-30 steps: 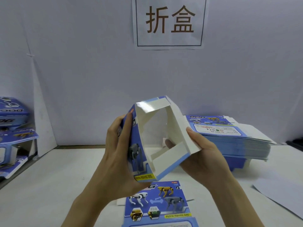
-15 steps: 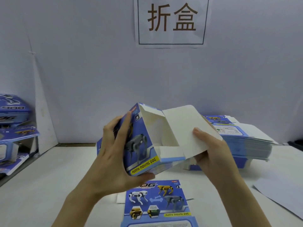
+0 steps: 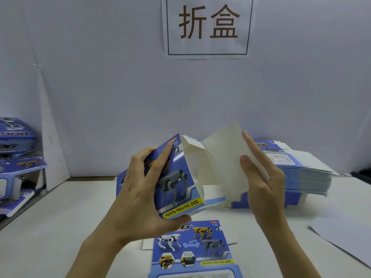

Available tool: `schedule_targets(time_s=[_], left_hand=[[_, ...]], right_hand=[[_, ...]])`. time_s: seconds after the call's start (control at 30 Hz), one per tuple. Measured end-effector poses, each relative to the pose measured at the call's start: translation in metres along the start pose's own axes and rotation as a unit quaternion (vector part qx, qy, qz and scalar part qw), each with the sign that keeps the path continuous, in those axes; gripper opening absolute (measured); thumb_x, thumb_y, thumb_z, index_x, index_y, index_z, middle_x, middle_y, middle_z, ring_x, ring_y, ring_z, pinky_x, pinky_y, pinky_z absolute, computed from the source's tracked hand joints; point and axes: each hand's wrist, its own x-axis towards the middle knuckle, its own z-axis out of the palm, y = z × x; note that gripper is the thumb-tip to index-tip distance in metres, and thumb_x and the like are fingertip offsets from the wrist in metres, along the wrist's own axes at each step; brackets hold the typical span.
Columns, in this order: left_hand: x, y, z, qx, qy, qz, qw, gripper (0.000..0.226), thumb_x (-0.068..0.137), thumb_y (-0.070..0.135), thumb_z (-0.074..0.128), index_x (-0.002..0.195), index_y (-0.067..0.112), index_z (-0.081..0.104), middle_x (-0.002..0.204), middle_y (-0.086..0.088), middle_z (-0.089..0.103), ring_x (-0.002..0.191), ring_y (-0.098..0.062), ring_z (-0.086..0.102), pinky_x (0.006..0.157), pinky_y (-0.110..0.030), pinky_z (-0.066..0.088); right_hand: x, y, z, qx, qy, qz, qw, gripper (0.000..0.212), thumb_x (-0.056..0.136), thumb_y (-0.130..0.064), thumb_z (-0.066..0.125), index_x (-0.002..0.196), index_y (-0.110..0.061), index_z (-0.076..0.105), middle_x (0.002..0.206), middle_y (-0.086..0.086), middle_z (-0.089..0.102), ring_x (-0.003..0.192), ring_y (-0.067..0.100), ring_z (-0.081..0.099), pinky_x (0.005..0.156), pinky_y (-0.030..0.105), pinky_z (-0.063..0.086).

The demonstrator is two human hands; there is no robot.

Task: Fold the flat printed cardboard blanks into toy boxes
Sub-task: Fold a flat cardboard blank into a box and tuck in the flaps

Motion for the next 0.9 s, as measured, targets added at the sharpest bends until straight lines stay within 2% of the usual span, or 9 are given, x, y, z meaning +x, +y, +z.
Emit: schedule_targets(time_s=[0.1, 0.2, 0.3, 0.37, 0.47, 0.57, 0.63, 0.7, 0.9], left_hand=[[0.001, 0.002, -0.001, 0.025, 0.002, 0.015, 1.000, 0.120, 0.053, 0.074, 0.070, 0.152, 0.040, 0.010, 0.143, 0.007, 0.020, 0.129, -0.011, 0.038, 0.093, -0.019, 0.041], [0.001, 0.001, -0.001, 0.067, 0.007, 0.024, 0.997, 0.118, 0.055, 0.073, 0.068, 0.151, 0.034, 0.013, 0.143, 0.002, 0.022, 0.127, -0.018, 0.038, 0.093, -0.024, 0.042], [0.001, 0.000, -0.003, 0.060, 0.017, 0.019, 0.998, 0.119, 0.054, 0.070, 0.071, 0.151, 0.033, 0.012, 0.143, 0.001, 0.020, 0.126, -0.020, 0.040, 0.090, -0.018, 0.041], [0.001, -0.001, -0.004, 0.055, 0.025, 0.034, 0.998, 0.119, 0.056, 0.067, 0.075, 0.151, 0.034, 0.011, 0.144, -0.001, 0.020, 0.128, -0.021, 0.040, 0.090, -0.014, 0.040], [0.001, -0.003, -0.006, 0.062, 0.032, 0.053, 0.996, 0.119, 0.056, 0.063, 0.076, 0.152, 0.035, 0.010, 0.146, -0.003, 0.019, 0.132, -0.021, 0.036, 0.091, -0.014, 0.041], [0.001, -0.004, -0.010, 0.105, 0.033, 0.050, 0.993, 0.120, 0.054, 0.064, 0.077, 0.151, 0.028, 0.016, 0.147, -0.008, 0.021, 0.134, -0.028, 0.032, 0.097, -0.039, 0.048], [0.001, -0.003, -0.009, 0.122, 0.029, 0.054, 0.991, 0.117, 0.057, 0.068, 0.074, 0.151, 0.024, 0.020, 0.147, -0.010, 0.023, 0.136, -0.032, 0.032, 0.097, -0.061, 0.045], [0.002, 0.001, -0.004, 0.140, 0.022, 0.072, 0.987, 0.111, 0.063, 0.075, 0.064, 0.151, 0.023, 0.020, 0.147, -0.012, 0.023, 0.139, -0.028, 0.028, 0.104, -0.067, 0.033], [0.003, 0.001, 0.004, 0.156, 0.022, 0.074, 0.985, 0.111, 0.060, 0.075, 0.062, 0.149, 0.024, 0.018, 0.146, -0.014, 0.023, 0.139, -0.025, 0.025, 0.111, -0.057, 0.019]], right_hand=[[-0.002, 0.003, 0.000, -0.076, -0.007, -0.055, 0.996, 0.033, 0.092, -0.006, 0.047, 0.097, -0.030, 0.068, 0.095, -0.033, 0.067, 0.089, -0.009, 0.060, 0.073, 0.004, 0.042], [0.000, 0.002, 0.000, -0.067, -0.046, -0.056, 0.995, 0.031, 0.094, -0.015, 0.051, 0.115, -0.034, 0.063, 0.110, -0.035, 0.063, 0.102, -0.011, 0.059, 0.080, 0.005, 0.043], [0.004, -0.007, 0.001, 0.088, -0.076, 0.040, 0.992, 0.031, 0.093, -0.042, 0.051, 0.122, -0.047, 0.061, 0.120, -0.024, 0.064, 0.099, -0.007, 0.060, 0.072, 0.008, 0.048], [0.006, -0.008, 0.002, 0.226, -0.058, 0.132, 0.963, 0.033, 0.094, -0.050, 0.042, 0.117, -0.049, 0.065, 0.117, -0.020, 0.067, 0.094, -0.002, 0.064, 0.067, 0.017, 0.054], [0.008, -0.010, -0.001, 0.318, -0.027, 0.210, 0.924, 0.039, 0.092, -0.038, 0.044, 0.127, -0.040, 0.060, 0.105, -0.014, 0.070, 0.087, 0.004, 0.066, 0.068, 0.020, 0.055], [0.013, -0.015, -0.008, 0.368, -0.080, 0.265, 0.888, 0.049, 0.077, -0.023, 0.051, 0.125, -0.023, 0.062, 0.087, -0.004, 0.067, 0.072, 0.008, 0.062, 0.059, 0.017, 0.049], [0.015, -0.016, -0.011, 0.354, -0.129, 0.282, 0.882, 0.031, 0.075, -0.021, 0.046, 0.087, -0.021, 0.075, 0.071, -0.005, 0.065, 0.058, 0.007, 0.058, 0.050, 0.015, 0.044], [0.015, -0.018, -0.011, 0.320, -0.118, 0.312, 0.887, 0.028, 0.080, -0.032, 0.050, 0.069, -0.024, 0.074, 0.064, -0.007, 0.066, 0.054, 0.006, 0.060, 0.046, 0.017, 0.045], [0.014, -0.009, -0.009, 0.182, -0.088, 0.346, 0.916, 0.030, 0.074, -0.041, 0.057, 0.090, -0.026, 0.077, 0.083, -0.001, 0.075, 0.065, 0.013, 0.068, 0.050, 0.030, 0.052]])
